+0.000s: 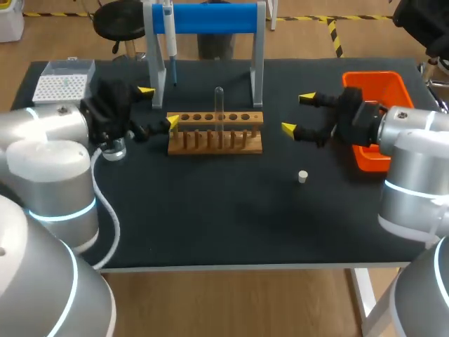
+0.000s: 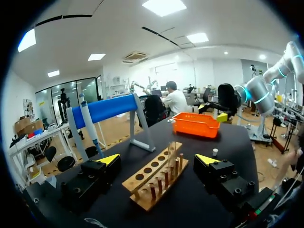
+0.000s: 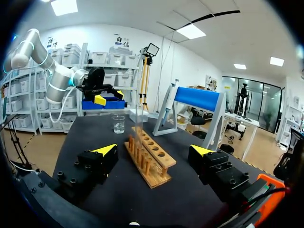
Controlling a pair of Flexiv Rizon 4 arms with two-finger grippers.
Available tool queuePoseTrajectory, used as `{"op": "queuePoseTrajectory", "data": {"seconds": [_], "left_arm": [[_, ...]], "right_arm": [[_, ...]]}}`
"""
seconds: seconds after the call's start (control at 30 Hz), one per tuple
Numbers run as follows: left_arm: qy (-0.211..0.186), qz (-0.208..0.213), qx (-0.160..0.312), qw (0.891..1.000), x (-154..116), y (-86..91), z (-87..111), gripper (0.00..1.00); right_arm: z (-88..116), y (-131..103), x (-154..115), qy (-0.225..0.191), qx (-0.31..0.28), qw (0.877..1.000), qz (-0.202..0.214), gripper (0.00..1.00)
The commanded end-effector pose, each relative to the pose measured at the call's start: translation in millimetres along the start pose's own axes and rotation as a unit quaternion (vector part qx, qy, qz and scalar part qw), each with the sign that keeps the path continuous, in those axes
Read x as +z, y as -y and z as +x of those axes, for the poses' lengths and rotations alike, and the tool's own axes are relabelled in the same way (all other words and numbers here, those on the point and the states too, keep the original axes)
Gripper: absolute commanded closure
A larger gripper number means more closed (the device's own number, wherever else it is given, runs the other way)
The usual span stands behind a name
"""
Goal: Invert the test tube, pick up the pipette, mount the tip to pipette, aspirate from beaker and dispense into the tube, eject the tip, return the pipette, and cap with the stopper.
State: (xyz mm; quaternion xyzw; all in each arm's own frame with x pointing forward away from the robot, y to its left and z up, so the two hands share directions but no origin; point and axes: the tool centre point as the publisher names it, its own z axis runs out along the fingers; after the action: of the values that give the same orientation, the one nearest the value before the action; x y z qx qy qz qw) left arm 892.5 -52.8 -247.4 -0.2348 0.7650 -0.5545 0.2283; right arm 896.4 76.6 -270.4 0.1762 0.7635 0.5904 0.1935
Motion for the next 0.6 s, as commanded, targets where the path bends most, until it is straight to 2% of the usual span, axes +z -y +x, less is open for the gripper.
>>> {"op": "queuePoseTrajectory", "data": {"seconds": [0.03,0.6], "left_arm": [[0.001,0.062,-0.002,0.998,0.3,-10.1,6.6,0.00],[-0.014,0.064,-0.001,0.998,-2.5,-12.0,15.2,0.00]], "right_arm": [[1.6,0.1,0.4,0.003,0.000,1.000,0.000,0.00],[1.6,0.1,0.4,0.003,0.000,1.000,0.000,0.00]]}}
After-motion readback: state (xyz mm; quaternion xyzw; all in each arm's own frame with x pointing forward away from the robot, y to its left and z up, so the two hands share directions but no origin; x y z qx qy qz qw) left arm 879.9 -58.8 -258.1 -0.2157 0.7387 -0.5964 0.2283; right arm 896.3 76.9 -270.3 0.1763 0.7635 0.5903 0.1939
